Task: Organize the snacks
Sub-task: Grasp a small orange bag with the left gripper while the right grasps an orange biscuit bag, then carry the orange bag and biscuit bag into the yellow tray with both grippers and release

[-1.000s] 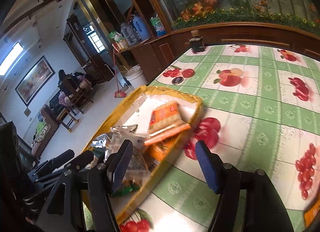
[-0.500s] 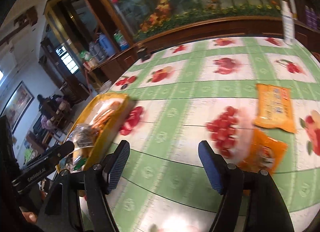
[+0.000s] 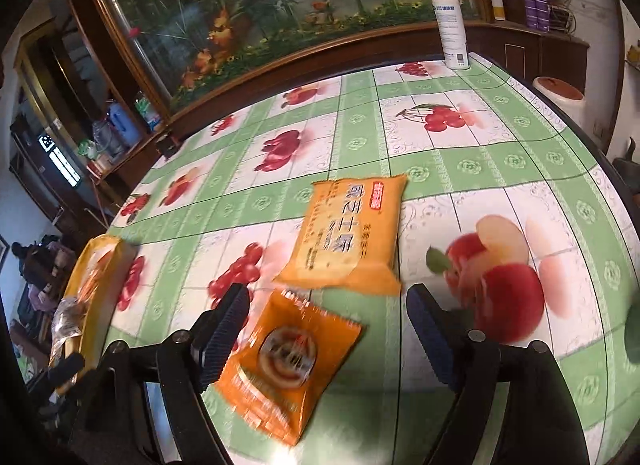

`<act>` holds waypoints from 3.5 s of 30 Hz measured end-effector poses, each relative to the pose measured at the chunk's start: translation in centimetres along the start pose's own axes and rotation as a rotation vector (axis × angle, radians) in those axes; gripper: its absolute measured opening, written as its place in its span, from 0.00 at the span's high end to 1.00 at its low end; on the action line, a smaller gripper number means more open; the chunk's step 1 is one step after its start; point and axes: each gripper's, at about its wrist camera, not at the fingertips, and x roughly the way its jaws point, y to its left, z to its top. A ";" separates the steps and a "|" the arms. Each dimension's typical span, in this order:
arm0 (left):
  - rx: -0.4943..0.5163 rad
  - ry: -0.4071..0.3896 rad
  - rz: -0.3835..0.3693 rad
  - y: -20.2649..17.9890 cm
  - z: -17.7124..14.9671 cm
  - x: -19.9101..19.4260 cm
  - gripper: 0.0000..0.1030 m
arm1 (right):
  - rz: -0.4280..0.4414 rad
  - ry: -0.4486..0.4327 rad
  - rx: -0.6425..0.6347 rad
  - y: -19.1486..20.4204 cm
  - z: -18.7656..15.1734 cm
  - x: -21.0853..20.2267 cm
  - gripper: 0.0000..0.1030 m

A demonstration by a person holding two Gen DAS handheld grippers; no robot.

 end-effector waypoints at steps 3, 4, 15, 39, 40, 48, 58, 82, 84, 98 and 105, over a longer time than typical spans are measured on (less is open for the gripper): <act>0.032 0.017 -0.027 -1.2 -0.1 0.6 0.28 | -0.050 0.019 -0.036 0.7 1.4 1.9 0.17; 0.039 0.022 -0.035 -1.5 -0.1 0.8 0.28 | -0.078 0.033 -0.051 1.0 1.7 2.7 0.17; 0.187 0.035 -0.163 -7.0 1.1 1.9 0.28 | -0.106 0.047 -0.103 0.1 2.0 3.0 0.31; 0.149 -0.012 0.003 -7.9 1.6 3.1 0.77 | 0.062 -0.139 0.001 -1.4 -2.1 -9.6 0.31; 0.126 -0.028 0.024 -6.7 1.5 2.3 0.77 | 0.072 -0.136 -0.006 -0.9 -2.4 -9.7 0.31; -0.020 -0.126 0.126 1.3 0.2 -3.8 0.77 | 0.193 -0.133 -0.091 5.1 -4.9 -10.8 0.32; -0.109 -0.181 0.228 7.4 -1.8 -7.6 0.77 | 0.325 -0.130 -0.221 13.9 -7.5 -11.7 0.32; -0.271 -0.183 0.299 17.2 -3.9 -7.9 0.77 | 0.413 -0.030 -0.372 23.9 -10.0 -7.3 0.32; -0.276 -0.182 0.300 17.5 -4.0 -7.8 0.77 | 0.417 -0.023 -0.373 24.2 -9.9 -7.0 0.32; -0.319 -0.158 0.318 20.1 -4.3 -7.1 0.77 | 0.435 0.012 -0.386 25.9 -9.8 -4.8 0.32; -0.346 -0.136 0.312 21.4 -4.3 -6.6 0.77 | 0.438 0.046 -0.399 27.4 -9.2 -2.4 0.32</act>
